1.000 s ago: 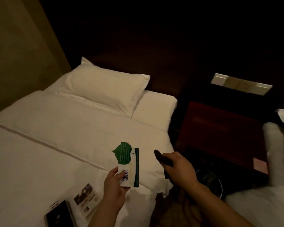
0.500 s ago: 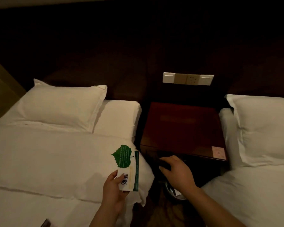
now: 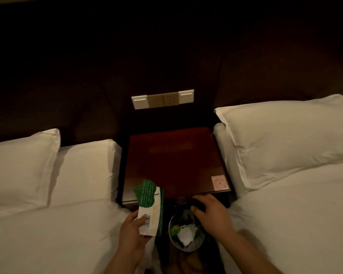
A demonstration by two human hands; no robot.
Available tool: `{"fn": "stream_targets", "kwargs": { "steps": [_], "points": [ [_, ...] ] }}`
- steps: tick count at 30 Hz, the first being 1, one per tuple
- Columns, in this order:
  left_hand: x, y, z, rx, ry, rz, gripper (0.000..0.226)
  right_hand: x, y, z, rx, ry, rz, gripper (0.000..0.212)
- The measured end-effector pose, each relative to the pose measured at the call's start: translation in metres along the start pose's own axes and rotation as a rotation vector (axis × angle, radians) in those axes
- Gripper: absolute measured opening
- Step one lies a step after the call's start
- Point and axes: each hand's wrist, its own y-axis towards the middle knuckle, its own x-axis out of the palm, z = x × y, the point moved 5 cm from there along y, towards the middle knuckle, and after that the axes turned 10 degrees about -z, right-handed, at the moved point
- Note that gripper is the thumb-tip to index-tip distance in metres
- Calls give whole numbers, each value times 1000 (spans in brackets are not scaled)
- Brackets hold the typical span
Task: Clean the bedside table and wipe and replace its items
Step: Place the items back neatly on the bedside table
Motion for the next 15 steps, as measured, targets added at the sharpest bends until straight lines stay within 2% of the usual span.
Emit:
{"fn": "stream_targets", "kwargs": {
  "steps": [6, 11, 15],
  "points": [
    [47, 59, 20, -32, 86, -101, 32, -25, 45, 32, 98, 17, 46, 43],
    [53, 121, 51, -58, 133, -123, 37, -25, 90, 32, 160, 11, 58, 41],
    [45, 168, 72, -90, 159, -110, 33, -26, 123, 34, 233, 16, 67, 39]
  ]
}}
